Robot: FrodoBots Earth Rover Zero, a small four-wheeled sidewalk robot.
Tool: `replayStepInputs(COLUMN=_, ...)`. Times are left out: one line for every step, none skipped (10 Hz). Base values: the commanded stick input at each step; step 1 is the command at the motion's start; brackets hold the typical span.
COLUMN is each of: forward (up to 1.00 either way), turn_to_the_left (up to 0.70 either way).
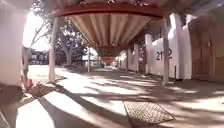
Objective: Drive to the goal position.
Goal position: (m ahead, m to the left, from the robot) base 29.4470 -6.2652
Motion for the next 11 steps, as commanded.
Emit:
replayStepInputs(forward=0.7, turn_to_the_left=0.0)
replayStepInputs(forward=0.7, turn_to_the_left=0.0)
replayStepInputs(forward=0.7, turn_to_the_left=0.0)
replayStepInputs(forward=0.7, turn_to_the_left=0.0)
replayStepInputs(forward=0.7, turn_to_the_left=0.0)
replayStepInputs(forward=0.7, turn_to_the_left=0.0)
replayStepInputs(forward=0.7, turn_to_the_left=0.0)
replayStepInputs(forward=0.7, turn_to_the_left=0.0)
replayStepInputs(forward=0.7, turn_to_the_left=0.0)
replayStepInputs(forward=0.7, turn_to_the_left=0.0)
replayStepInputs(forward=0.7, turn_to_the_left=0.0)
